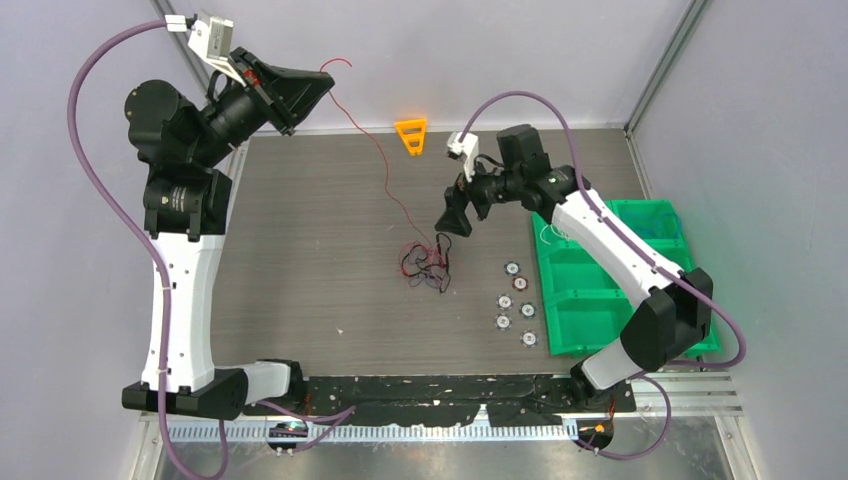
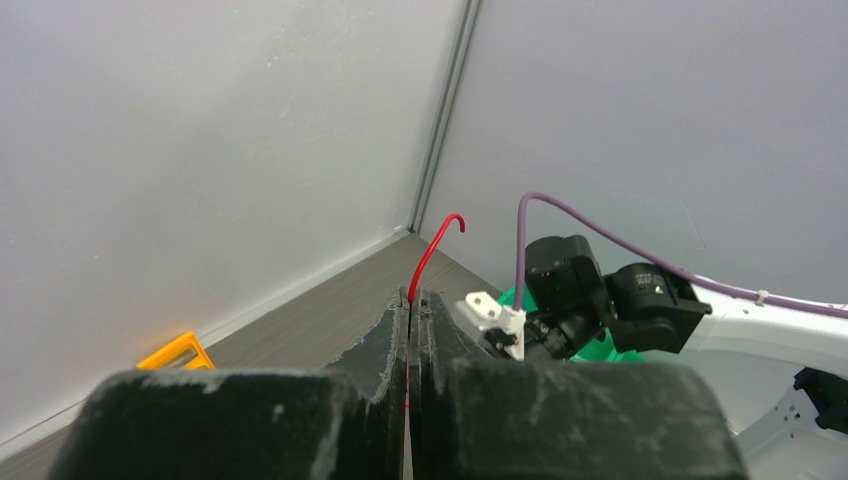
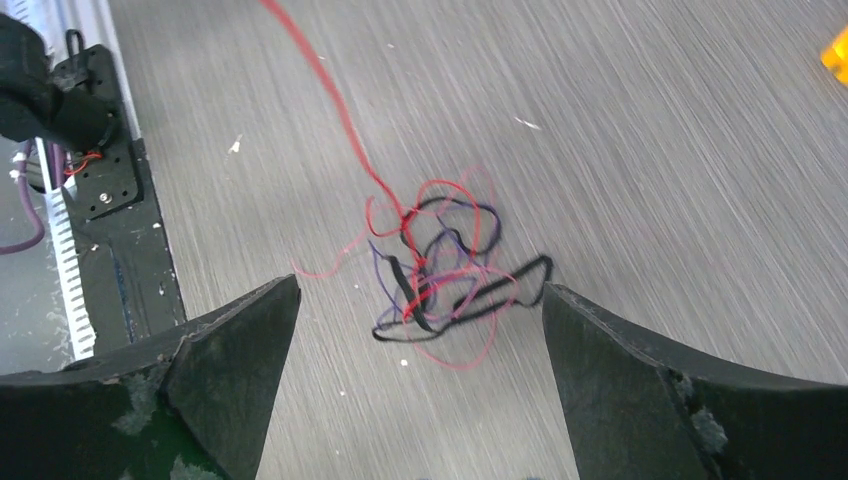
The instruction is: Untangle the cables
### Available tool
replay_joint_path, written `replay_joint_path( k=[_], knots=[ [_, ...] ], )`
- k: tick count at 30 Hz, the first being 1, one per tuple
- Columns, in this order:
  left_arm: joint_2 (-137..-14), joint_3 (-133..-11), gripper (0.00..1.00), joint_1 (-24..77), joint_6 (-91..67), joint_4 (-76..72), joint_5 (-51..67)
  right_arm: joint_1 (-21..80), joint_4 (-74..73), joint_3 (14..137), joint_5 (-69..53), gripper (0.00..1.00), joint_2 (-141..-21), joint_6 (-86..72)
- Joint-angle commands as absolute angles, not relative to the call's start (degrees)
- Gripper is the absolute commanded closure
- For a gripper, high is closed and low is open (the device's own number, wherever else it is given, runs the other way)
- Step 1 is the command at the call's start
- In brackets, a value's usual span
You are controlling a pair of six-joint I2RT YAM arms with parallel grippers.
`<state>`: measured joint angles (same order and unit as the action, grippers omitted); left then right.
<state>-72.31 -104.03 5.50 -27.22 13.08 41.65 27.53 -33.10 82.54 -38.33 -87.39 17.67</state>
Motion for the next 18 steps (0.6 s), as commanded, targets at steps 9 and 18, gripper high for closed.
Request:
replay_joint_path(
  k=[9, 18],
  knots=[
    [-71.3, -106.1, 1.0, 2.2, -31.1, 12.2, 36.5, 36.7, -12.9, 76.4, -38.2, 0.3, -97.4, 13.1],
    [-69.1, -96.5, 1.0, -4.7, -27.8, 21.5, 24.5, 36.4, -16.0, 82.1, -36.5, 0.95, -91.7, 10.4]
  ],
)
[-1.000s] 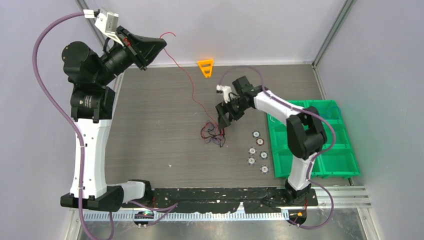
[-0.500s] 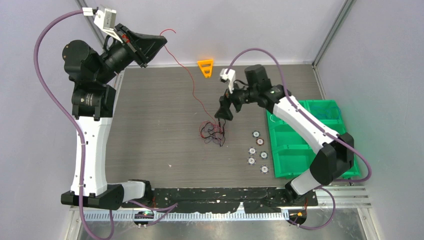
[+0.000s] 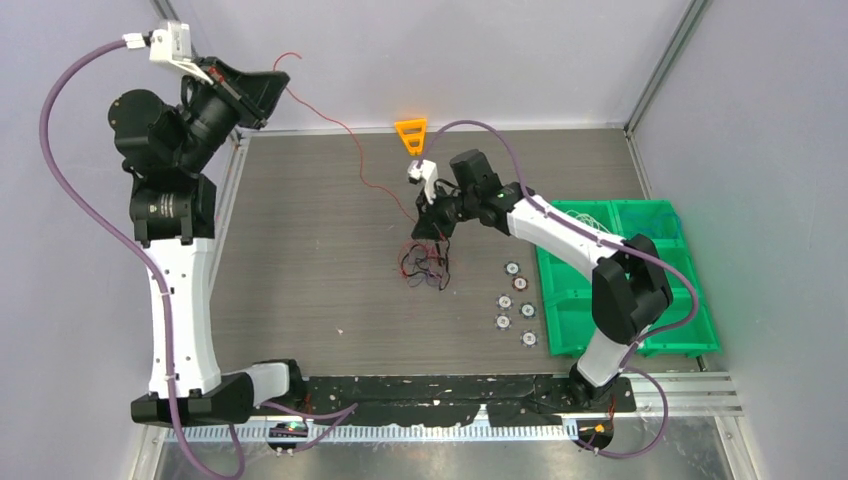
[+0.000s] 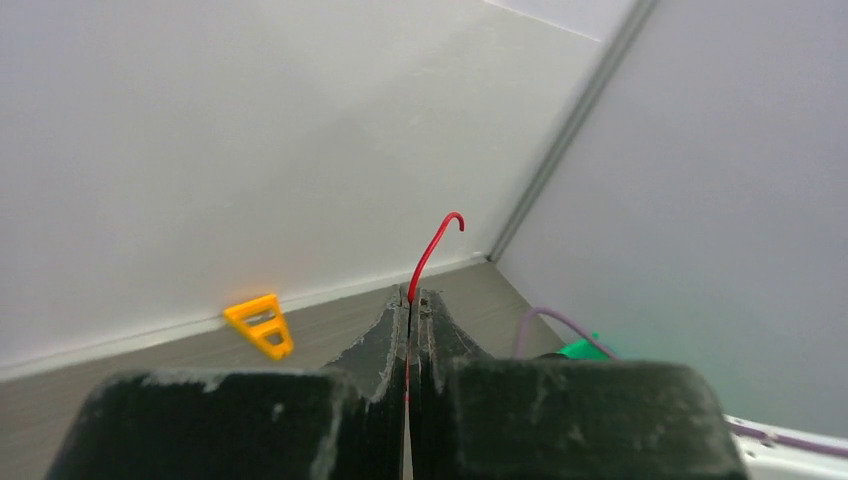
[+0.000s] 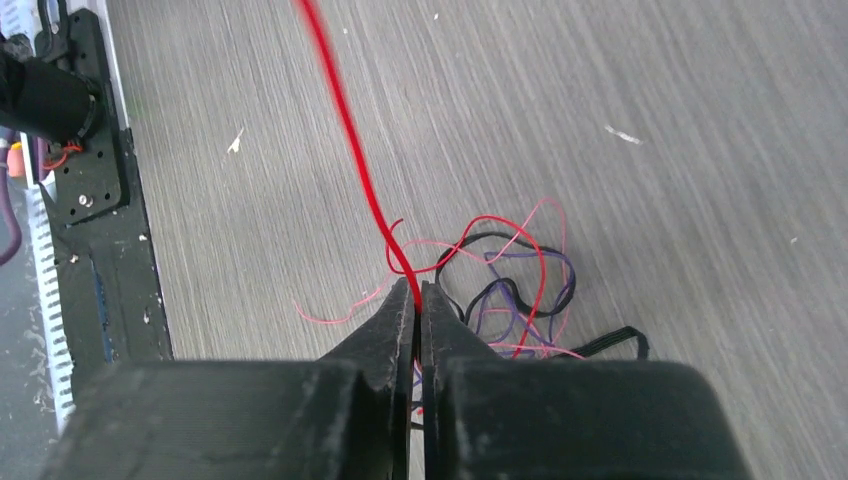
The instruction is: Untangle the cables
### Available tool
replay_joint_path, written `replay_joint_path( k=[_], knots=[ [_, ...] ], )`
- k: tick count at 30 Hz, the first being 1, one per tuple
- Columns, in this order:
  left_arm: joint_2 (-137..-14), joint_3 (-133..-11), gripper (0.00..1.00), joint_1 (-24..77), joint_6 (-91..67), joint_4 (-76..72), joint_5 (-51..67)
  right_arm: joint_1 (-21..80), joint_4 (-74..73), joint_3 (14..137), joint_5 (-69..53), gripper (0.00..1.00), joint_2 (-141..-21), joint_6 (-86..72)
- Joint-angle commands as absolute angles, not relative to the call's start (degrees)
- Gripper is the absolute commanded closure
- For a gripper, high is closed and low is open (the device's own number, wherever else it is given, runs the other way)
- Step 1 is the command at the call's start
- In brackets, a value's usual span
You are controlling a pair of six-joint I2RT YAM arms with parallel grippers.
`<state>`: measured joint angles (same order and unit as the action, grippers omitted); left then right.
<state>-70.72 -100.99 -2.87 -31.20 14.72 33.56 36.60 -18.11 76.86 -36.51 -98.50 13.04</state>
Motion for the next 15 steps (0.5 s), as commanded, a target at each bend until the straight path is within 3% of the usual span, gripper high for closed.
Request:
replay_joint_path(
  k=[1, 5, 9, 10, 15],
  knots=[
    [-68.9, -93.8, 1.0, -4.8, -25.4, 24.0, 20.9, 36.3, -16.0, 84.0, -36.6, 0.95, -89.9, 9.4],
    [-69.4, -81.2, 1.0, -4.8, -18.8, 28.9, 18.9, 36.0, -14.4, 91.0, -36.2, 0.95, -85.5, 3.5],
    [-71.5, -69.6, 1.0, -4.2, -15.6, 31.1, 29.0, 35.9, -11.6, 97.7, -36.1, 0.94, -84.4, -1.7],
    [-70.7, -66.6, 0.96, -4.2, -15.7, 29.0, 32.4, 35.9, -11.6, 99.0, -36.5, 0.94, -85.0, -2.3],
    [-62.2, -58.1, 0.45, -4.3, -16.9, 10.7, 43.0, 35.9, -12.2, 100.5, -36.9, 0.95, -86.8, -3.1]
  ],
)
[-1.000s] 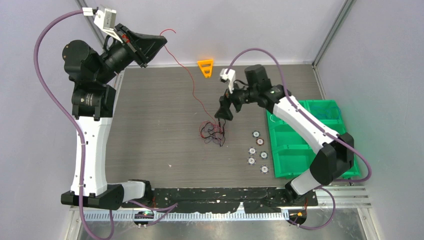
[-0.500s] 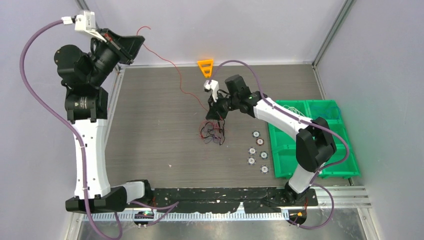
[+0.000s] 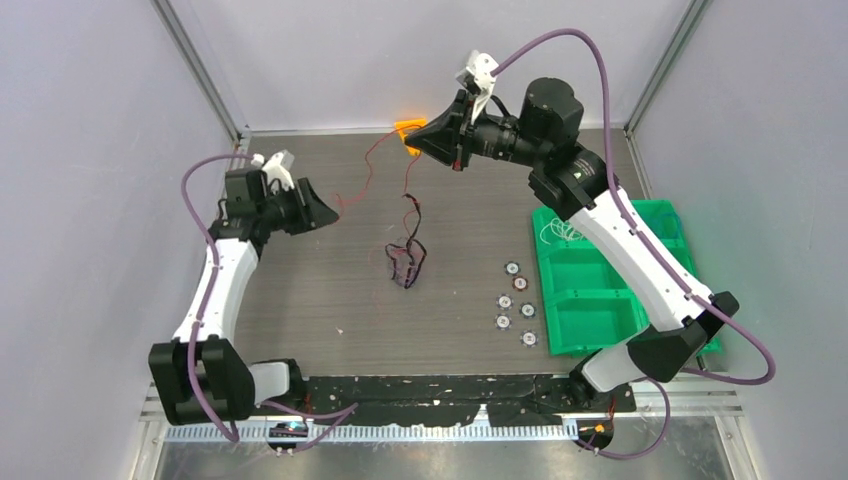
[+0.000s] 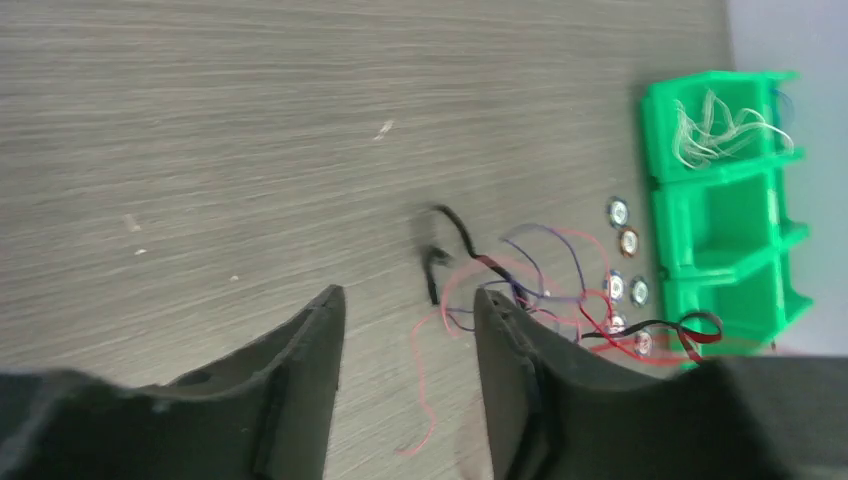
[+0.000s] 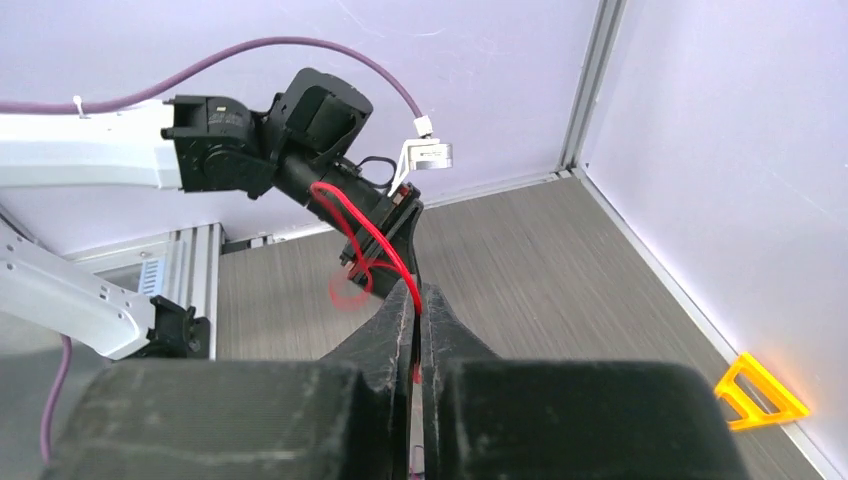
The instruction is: Untangle the cables
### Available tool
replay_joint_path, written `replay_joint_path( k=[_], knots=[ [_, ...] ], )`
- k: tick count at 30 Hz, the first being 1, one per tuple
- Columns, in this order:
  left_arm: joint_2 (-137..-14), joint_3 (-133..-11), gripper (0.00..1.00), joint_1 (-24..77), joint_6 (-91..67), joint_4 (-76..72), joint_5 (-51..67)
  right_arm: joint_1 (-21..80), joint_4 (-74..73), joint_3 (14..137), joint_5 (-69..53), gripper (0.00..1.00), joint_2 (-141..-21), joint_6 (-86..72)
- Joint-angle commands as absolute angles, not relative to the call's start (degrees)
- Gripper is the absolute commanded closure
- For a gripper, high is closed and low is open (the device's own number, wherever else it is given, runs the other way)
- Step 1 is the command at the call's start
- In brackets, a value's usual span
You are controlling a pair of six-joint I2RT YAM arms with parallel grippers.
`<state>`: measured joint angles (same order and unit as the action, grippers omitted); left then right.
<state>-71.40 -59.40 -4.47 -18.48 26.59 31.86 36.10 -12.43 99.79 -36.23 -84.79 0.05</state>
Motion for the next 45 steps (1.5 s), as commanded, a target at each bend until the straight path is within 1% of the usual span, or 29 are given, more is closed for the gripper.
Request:
replay_joint_path(
  k=[1, 4, 5, 7, 8, 10, 11, 13, 16, 18, 20, 23, 25, 29, 35, 39, 42, 45],
  knots=[
    [-61.3, -58.1, 0.39, -4.3, -16.1, 8.5, 46.1, 35.9, -12.0, 100.7, -37.0, 0.95, -87.1, -3.6],
    [-59.8, -58.9, 0.25, -3.7, -15.1, 7.4, 53.3, 36.1, -11.2, 102.0, -38.1, 0.95, -87.5, -4.9],
    [-58.9, -58.8, 0.22, -3.0, -15.0, 6.5, 54.8, 36.0, -11.2, 102.9, -38.0, 0.95, -87.9, -5.0],
    [-56.1, -57.4, 0.18, -0.9, -15.0, 2.4, 54.4, 36.0, -11.4, 104.3, -38.1, 0.95, -88.7, -5.3],
    [-54.5, -56.2, 0.14, 1.1, -15.4, -0.5, 53.7, 36.0, -11.4, 104.7, -38.3, 0.95, -89.2, -5.7],
    [-52.2, -54.8, 0.02, 4.4, -16.9, -6.0, 50.4, 36.1, -11.1, 105.6, -38.2, 0.95, -89.6, -6.5],
    [-51.7, -54.7, 0.01, 6.0, -16.9, -7.5, 48.0, 36.2, -11.1, 106.3, -38.3, 0.95, -89.8, -6.8],
    [-52.4, -55.4, 0.0, 10.3, -15.4, -7.1, 42.4, 36.4, -10.8, 107.2, -38.6, 0.95, -90.2, -8.0],
    [-56.4, -57.0, 0.03, 13.6, -15.3, -8.3, 38.6, 36.7, -9.6, 109.1, -39.4, 0.94, -90.4, -9.7],
    [-59.6, -58.3, 0.08, 15.1, -15.6, -8.8, 40.1, 36.8, -9.1, 111.2, -39.5, 0.94, -90.7, -10.9],
    [-61.3, -58.2, 0.1, 15.4, -15.8, -8.2, 39.9, 36.8, -9.2, 114.6, -38.9, 0.95, -91.1, -12.0],
    [-60.4, -53.5, 0.03, 14.3, -15.8, -10.7, 41.5, 36.8, -10.4, 120.1, -38.0, 0.95, -92.2, -12.7],
    [-59.7, -50.5, 0.01, 14.7, -14.8, -13.3, 45.9, 36.8, -10.7, 123.8, -37.7, 0.95, -92.8, -13.6],
    [-60.7, -46.9, 0.01, 17.2, -12.7, -13.8, 50.7, 36.8, -10.8, 131.1, -36.8, 0.94, -95.1, -15.9],
    [-62.9, -42.4, 0.05, 21.2, -12.0, -18.7, 50.8, 36.8, -11.6, 137.4, -35.2, 0.95, -97.6, -16.9],
    [-64.5, -42.5, 0.16, 23.9, -10.3, -19.4, 51.5, 36.8, -11.8, 137.2, -34.9, 0.95, -97.6, -16.9],
    [-64.2, -41.8, 0.19, 24.8, -9.3, -17.9, 52.9, 36.8, -12.1, 136.9, -34.9, 0.95, -97.3, -16.5],
    [-63.4, -40.5, 0.32, 25.4, -7.3, -17.6, 51.4, 36.8, -12.2, 136.3, -34.9, 0.95, -97.0, -16.4]
  ],
)
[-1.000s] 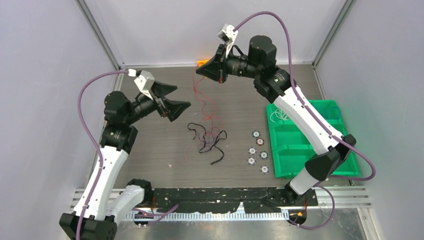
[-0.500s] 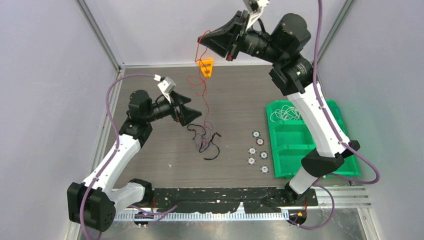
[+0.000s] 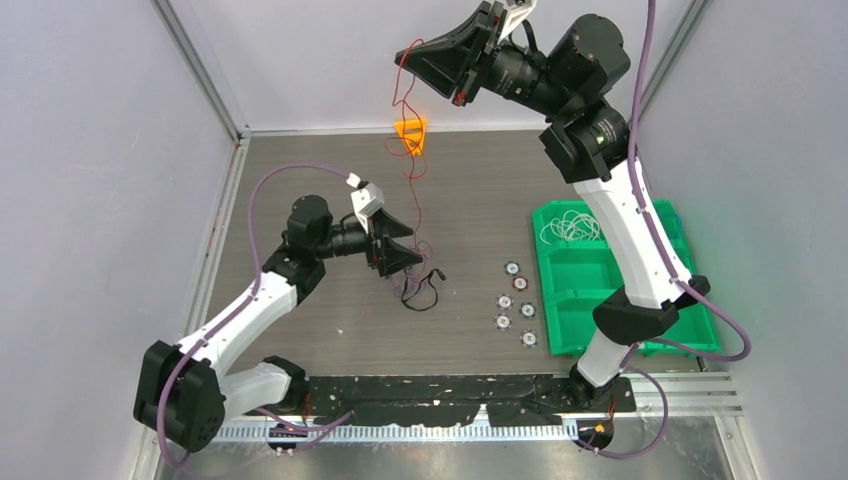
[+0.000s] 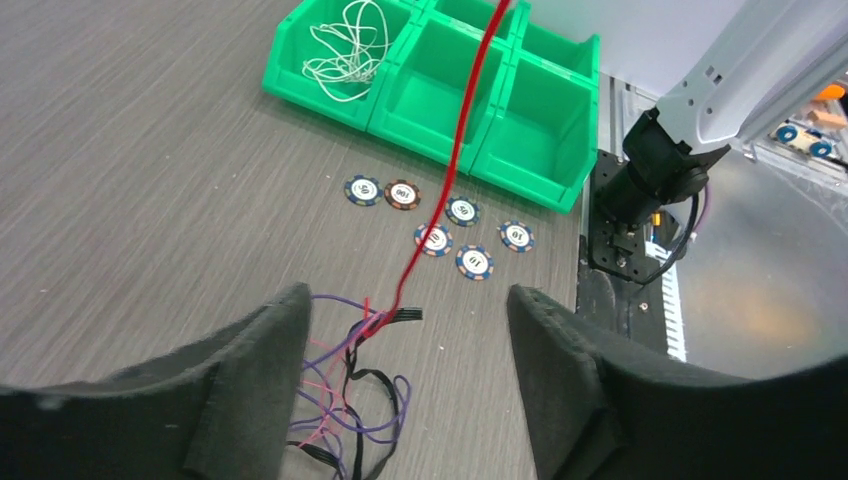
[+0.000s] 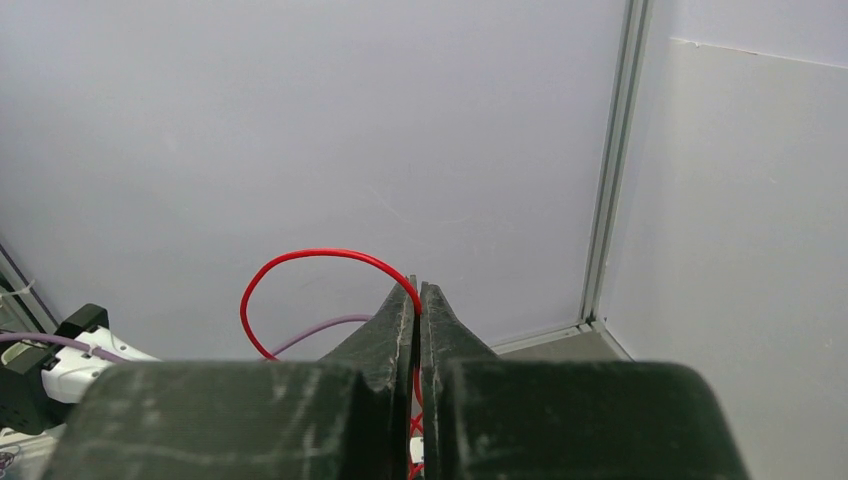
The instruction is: Untangle the cables
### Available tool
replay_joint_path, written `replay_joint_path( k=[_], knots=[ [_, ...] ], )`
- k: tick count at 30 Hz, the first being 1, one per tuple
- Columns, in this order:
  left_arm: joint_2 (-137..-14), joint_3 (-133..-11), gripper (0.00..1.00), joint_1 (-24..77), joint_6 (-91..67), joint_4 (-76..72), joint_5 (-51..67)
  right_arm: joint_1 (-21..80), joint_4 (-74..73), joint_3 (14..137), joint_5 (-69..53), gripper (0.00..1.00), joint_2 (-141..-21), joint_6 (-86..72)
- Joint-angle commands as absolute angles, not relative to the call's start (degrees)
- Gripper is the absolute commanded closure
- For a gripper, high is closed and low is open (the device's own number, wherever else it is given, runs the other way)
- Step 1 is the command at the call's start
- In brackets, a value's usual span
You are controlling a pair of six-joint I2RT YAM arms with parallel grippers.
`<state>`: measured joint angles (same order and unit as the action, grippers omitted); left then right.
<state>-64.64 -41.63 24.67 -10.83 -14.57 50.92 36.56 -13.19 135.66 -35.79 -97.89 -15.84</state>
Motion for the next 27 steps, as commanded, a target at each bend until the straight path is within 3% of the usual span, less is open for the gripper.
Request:
replay_joint_path(
  k=[1, 7, 8, 10, 11, 14, 16, 18, 20, 24, 27],
  knots=[
    [-63.8, -40.5, 0.38, 25.6, -8.0, -18.8, 50.8, 36.8, -12.2, 136.1, -34.9, 0.95, -96.7, -16.4],
    [-68.0, -42.4, 0.58, 27.8, -11.0, -23.5, 43.4, 36.7, -11.9, 133.9, -35.2, 0.95, -95.2, -16.6],
    [-68.6, -42.8, 0.65, 28.1, -11.2, -23.7, 43.1, 36.7, -11.9, 133.7, -35.2, 0.95, -95.1, -16.7],
    [-68.5, -44.9, 0.94, 28.2, -15.0, -22.5, 44.4, 36.3, -11.9, 133.0, -34.9, 0.95, -94.3, -16.7],
    [-67.1, -47.2, 1.0, 28.5, -17.9, -17.9, 45.0, 36.1, -12.1, 132.4, -34.9, 0.95, -94.1, -16.7],
    [-60.9, -54.4, 1.0, 29.5, -17.4, 6.3, 43.2, 33.3, -12.8, 129.7, -34.6, 0.95, -92.3, -16.5],
    [-60.5, -50.7, 1.0, 29.3, -10.7, 20.4, 38.2, 31.8, -12.1, 125.4, -34.6, 0.95, -90.4, -16.1],
    [-65.3, -47.9, 1.0, 27.8, -6.2, 31.0, 34.5, 31.3, -11.3, 118.9, -34.7, 0.95, -87.8, -14.2],
    [-71.7, -49.4, 1.0, 25.5, -4.3, 38.9, 39.4, 31.1, -11.7, 111.6, -35.2, 0.95, -85.5, -11.8],
    [-68.3, -59.0, 1.0, 24.2, 3.4, 45.2, 46.3, 30.4, -16.0, 100.1, -36.3, 0.95, -81.6, -4.7],
    [-58.3, -61.4, 1.0, 23.4, 3.0, 35.5, 46.0, 29.5, -21.0, 94.8, -37.3, 0.95, -79.6, 3.0]
  ],
)
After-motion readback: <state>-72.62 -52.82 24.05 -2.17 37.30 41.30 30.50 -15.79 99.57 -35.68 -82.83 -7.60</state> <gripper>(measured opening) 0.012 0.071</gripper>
